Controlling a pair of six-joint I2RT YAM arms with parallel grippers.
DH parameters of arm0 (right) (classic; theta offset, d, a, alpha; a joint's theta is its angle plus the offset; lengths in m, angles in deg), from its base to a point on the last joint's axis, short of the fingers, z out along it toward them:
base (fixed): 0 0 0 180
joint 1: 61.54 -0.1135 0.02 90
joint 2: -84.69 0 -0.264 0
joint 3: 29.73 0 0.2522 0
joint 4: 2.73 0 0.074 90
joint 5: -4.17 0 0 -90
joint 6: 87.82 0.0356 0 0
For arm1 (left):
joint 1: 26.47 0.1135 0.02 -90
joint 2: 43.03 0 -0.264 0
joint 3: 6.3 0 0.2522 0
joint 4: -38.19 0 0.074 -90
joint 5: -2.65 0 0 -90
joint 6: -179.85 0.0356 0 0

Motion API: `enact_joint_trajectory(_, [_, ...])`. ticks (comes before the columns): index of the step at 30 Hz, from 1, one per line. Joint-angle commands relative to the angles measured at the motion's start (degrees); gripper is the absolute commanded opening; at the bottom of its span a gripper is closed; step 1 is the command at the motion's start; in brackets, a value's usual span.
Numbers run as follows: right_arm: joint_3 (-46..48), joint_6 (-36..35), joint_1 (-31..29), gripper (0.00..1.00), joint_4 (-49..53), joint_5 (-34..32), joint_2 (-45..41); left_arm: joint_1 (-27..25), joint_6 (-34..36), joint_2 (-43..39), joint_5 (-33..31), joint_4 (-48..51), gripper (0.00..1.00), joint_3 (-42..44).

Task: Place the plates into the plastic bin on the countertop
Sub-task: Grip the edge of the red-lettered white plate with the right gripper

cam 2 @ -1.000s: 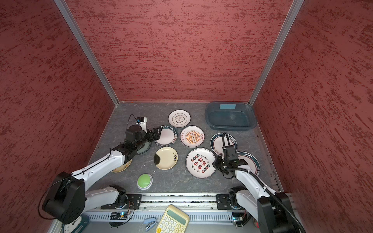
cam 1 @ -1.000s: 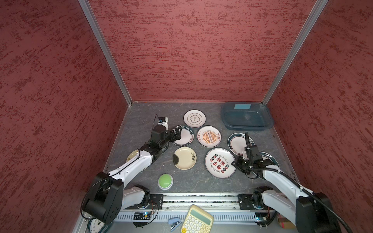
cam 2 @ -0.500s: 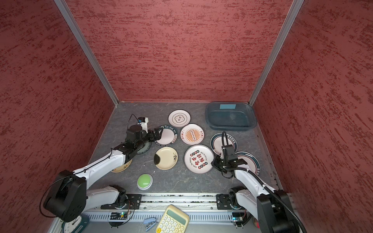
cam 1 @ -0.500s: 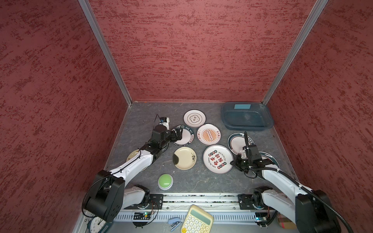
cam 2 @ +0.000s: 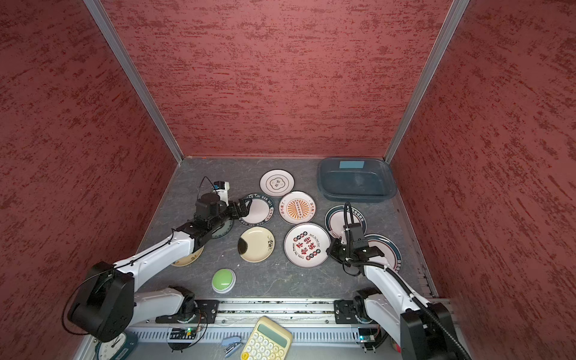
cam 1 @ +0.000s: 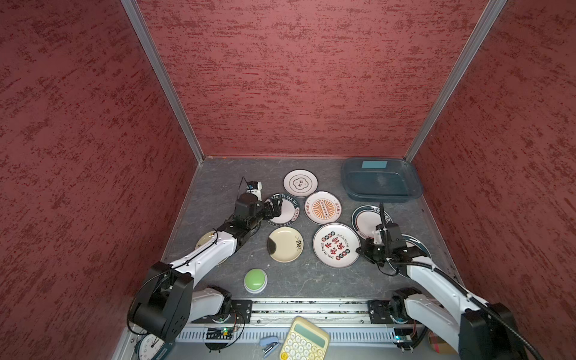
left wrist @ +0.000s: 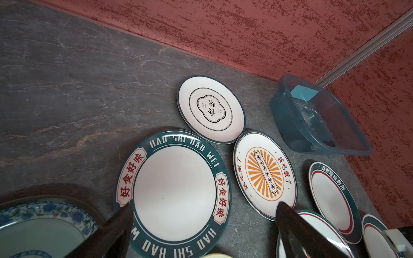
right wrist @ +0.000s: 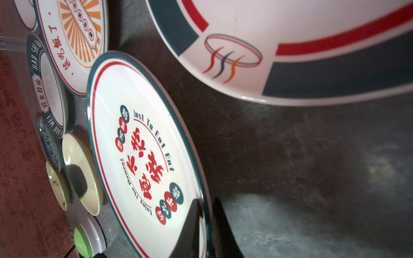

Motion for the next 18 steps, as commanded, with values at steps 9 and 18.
enact_joint_trajectory(9, [-6.49, -1.56, -0.11, 0.0, 10.54, -7.05, -2.26, 0.38, -1.41, 0.26, 1.91, -0.42, 0.99, -0.56])
enact_joint_trajectory(18, [-10.64, -2.37, -0.13, 0.0, 13.81, -8.6, -2.86, 0.33, -0.91, 1.14, 4.34, 0.2, 0.99, -1.37])
